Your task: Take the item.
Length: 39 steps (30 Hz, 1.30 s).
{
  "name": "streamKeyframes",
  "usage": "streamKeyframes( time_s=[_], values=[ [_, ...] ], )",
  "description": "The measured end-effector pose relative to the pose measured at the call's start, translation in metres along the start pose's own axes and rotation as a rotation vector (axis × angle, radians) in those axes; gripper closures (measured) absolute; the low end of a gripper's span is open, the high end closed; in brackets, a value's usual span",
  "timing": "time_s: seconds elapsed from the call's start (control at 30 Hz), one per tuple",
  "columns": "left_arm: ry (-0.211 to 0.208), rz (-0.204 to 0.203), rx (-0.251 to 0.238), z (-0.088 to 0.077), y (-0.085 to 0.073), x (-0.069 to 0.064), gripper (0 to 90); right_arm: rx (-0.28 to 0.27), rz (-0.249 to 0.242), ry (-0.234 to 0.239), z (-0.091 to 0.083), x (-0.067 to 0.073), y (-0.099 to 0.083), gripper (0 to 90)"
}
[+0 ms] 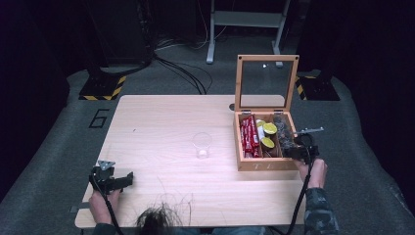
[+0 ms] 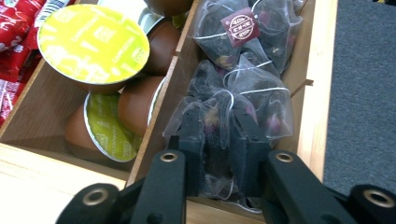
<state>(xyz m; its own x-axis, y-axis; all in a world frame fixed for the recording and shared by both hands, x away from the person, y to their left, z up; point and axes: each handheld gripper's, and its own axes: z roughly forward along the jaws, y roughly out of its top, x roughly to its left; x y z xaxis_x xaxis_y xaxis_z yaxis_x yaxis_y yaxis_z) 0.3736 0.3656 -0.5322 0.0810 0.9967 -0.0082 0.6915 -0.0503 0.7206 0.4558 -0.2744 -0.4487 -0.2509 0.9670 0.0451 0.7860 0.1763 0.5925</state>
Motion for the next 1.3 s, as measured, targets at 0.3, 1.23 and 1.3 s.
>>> streamKeyframes(
  time_s=[0.3, 1.23, 1.3],
  values=[
    [0.000, -0.001, 0.000, 0.000, 0.000, 0.000, 0.5, -0.031, 0.001, 0.020, -0.005, 0.002, -0.001, 81.8],
    [0.000, 0.000, 0.000, 0.000, 0.000, 0.000, 0.5, -0.137, -0.038, 0.013, -0.039, 0.007, 0.009, 82.6],
    [0.000, -0.001, -0.001, 0.000, 0.000, 0.000, 0.5, -0.141, -0.043, 0.015, -0.042, 0.007, 0.010, 82.6]
  ],
)
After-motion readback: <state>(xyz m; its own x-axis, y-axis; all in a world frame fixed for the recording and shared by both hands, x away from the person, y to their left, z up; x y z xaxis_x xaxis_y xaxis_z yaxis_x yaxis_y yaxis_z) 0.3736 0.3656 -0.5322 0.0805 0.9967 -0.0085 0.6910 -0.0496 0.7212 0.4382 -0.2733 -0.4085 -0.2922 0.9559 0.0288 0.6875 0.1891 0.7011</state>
